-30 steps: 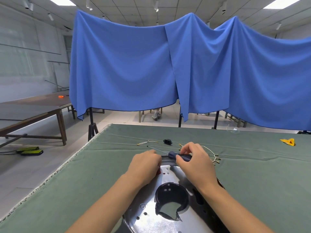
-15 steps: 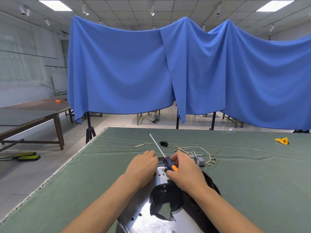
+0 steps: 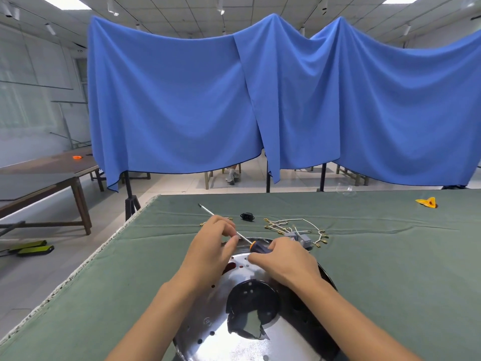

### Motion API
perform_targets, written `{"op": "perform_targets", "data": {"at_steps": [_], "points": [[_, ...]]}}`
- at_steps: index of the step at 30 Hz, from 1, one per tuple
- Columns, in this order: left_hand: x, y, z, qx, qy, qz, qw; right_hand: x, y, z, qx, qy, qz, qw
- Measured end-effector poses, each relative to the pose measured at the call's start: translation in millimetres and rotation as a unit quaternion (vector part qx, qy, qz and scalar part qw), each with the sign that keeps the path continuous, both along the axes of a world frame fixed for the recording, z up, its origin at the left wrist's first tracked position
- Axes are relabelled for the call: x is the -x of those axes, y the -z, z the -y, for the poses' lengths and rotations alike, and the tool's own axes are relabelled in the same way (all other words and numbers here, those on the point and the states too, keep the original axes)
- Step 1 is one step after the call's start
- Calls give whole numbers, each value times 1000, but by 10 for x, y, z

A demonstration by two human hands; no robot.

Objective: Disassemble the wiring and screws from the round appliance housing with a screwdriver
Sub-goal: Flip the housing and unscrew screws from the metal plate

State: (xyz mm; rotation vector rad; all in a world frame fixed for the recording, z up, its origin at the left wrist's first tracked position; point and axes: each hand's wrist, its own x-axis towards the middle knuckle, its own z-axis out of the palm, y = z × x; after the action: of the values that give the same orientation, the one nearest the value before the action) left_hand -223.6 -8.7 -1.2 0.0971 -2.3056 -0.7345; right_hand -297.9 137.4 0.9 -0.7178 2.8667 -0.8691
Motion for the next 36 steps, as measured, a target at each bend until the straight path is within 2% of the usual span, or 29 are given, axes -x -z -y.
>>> {"op": "perform_targets", "data": {"at_steps": [3, 6, 8, 10, 14, 22, 26, 31, 33, 36], "points": [[-39, -46, -11, -25, 12, -62, 998, 6, -13, -10, 63, 9, 29, 998], [-66, -112, 17, -5, -28, -144, 989, 36, -1, -22, 200, -9, 78, 977], [-86, -113, 13, -1, -26, -119, 993, 41, -9, -46, 287, -43, 112, 950], [-94, -85, -30, 25, -27, -52, 998, 12, -26, -62, 333, -88, 128, 930], [-76, -56, -91, 83, -37, -3, 996, -43, -35, -28, 345, -156, 140, 915], [-99, -38, -123, 102, -31, 39, 994, -63, -43, -29, 330, -154, 154, 918], [-124, -45, -115, 63, -9, 30, 998, -56, -40, -30, 340, -149, 178, 911], [-173, -65, -109, 42, 19, -15, 999, -48, -57, -15, 375, -166, 249, 878], [-183, -71, -115, -21, 42, -21, 999, -42, -58, -18, 386, -164, 267, 868], [-185, -102, -124, -176, 77, -23, 981, -38, -61, -20, 406, -164, 288, 852]]}}
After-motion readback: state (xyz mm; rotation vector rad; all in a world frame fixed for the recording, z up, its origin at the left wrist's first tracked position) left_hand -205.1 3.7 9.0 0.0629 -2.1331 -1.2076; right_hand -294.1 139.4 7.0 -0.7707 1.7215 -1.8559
